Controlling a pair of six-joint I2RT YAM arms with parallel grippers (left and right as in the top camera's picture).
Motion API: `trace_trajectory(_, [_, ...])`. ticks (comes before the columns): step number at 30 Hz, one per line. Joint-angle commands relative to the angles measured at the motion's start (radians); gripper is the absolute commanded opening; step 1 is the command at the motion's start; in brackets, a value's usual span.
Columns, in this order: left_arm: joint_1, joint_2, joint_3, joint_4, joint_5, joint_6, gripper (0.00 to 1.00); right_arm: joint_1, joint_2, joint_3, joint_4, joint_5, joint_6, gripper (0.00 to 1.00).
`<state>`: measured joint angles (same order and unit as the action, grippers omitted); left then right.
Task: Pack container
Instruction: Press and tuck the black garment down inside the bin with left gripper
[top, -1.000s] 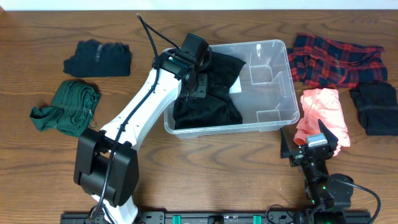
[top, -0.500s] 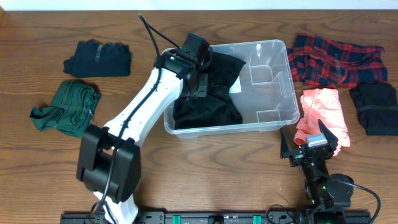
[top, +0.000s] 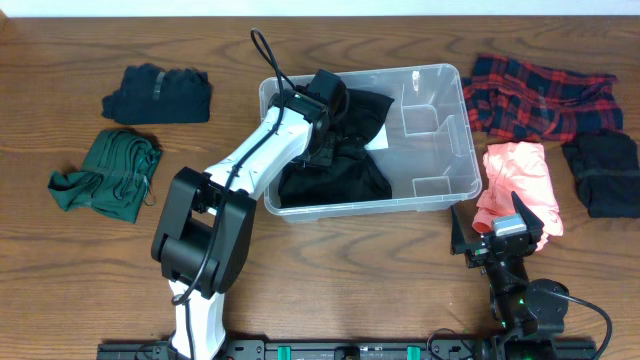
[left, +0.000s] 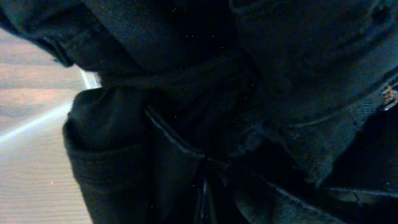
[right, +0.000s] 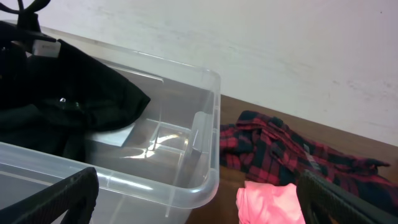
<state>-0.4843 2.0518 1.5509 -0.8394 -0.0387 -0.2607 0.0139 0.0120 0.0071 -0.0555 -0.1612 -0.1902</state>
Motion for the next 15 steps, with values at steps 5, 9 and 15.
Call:
trace_trajectory(5, [0.016, -0.031, 0.035, -0.059, -0.082, 0.016, 0.06, -0.007, -0.005, -0.002, -0.002, -0.007, -0.013, 0.99])
trace_trajectory(9, [0.016, -0.14, 0.042, -0.013, -0.082, 0.016, 0.06, -0.007, -0.005, -0.002, -0.002, -0.007, -0.013, 0.99])
trace_trajectory(15, [0.016, -0.193, 0.04, 0.108, -0.083, 0.017, 0.06, -0.007, -0.005, -0.002, -0.002, -0.007, -0.013, 0.99])
